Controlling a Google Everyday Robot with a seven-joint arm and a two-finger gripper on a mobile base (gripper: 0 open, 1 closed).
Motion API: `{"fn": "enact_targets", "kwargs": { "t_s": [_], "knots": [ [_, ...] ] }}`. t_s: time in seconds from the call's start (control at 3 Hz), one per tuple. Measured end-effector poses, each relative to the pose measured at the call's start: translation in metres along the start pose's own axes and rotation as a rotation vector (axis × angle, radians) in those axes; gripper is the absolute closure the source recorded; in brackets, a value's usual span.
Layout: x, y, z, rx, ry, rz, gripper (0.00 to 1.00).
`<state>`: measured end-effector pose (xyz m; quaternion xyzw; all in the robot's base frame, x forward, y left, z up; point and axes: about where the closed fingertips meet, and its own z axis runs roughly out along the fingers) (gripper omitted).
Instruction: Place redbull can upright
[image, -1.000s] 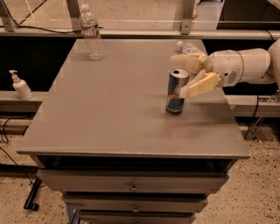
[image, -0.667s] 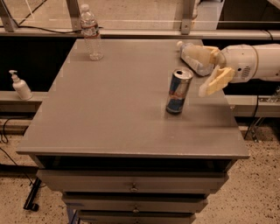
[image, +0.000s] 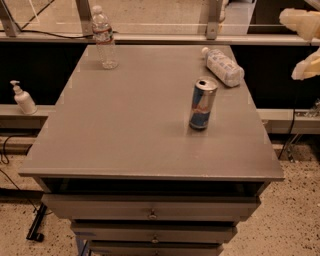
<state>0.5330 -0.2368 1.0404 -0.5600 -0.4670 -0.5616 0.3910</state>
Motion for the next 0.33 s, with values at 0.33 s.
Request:
{"fn": "enact_targets", "kwargs": {
  "t_s": [0.33],
  "knots": [
    [0.0101, 0.0071, -0.0113, -0.033, 0.023, -0.007, 0.00]
  ]
}}
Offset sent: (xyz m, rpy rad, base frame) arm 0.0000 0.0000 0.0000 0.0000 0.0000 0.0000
